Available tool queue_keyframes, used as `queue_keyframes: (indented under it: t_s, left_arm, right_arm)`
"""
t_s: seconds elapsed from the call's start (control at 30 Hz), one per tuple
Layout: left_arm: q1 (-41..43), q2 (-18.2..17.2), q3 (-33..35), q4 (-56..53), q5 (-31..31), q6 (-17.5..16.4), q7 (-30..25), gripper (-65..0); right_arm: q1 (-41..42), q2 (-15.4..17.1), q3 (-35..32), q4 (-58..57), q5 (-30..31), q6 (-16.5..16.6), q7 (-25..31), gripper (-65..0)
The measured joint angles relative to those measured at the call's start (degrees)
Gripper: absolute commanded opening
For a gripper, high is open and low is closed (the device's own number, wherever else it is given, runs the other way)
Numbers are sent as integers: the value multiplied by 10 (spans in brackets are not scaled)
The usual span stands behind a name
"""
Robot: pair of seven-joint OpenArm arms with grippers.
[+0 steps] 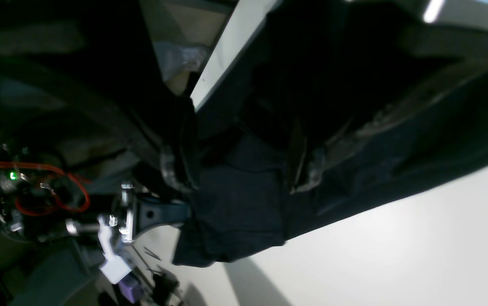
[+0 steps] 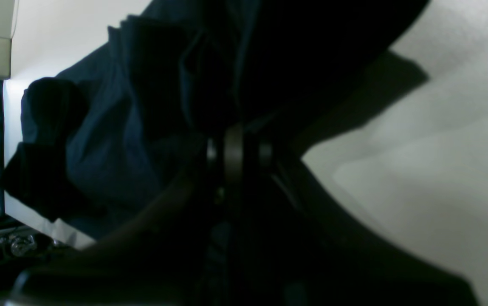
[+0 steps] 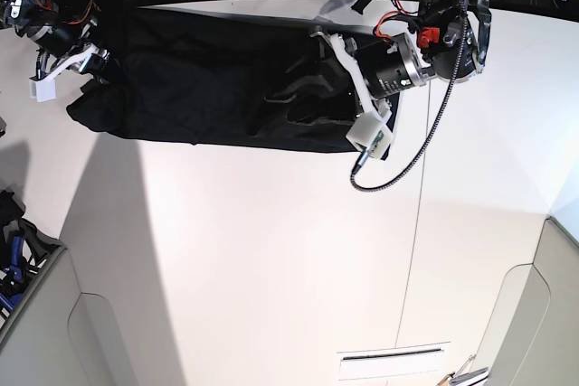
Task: Fold the T-shirt properly
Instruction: 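Grasp the strip end with the left gripper and fold it toward the right gripper, then lift the folded bundle with both grippers and fold it in half again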
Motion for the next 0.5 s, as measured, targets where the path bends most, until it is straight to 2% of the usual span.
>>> queue_keyframes:
  t_s: [0.17, 0.3, 0.5]
  left_arm:
    - [8, 0, -2, 7, -4, 0, 16, -302]
    - [24, 0, -28, 7, -2, 0, 18, -302]
    - [38, 0, -109, 7, -2, 0, 27, -302]
  right_arm:
    - [24, 7, 48, 0, -12, -2, -16, -650]
    - [44, 50, 94, 0, -10, -2, -17, -650]
    - [61, 108, 119, 4, 25, -3, -37, -650]
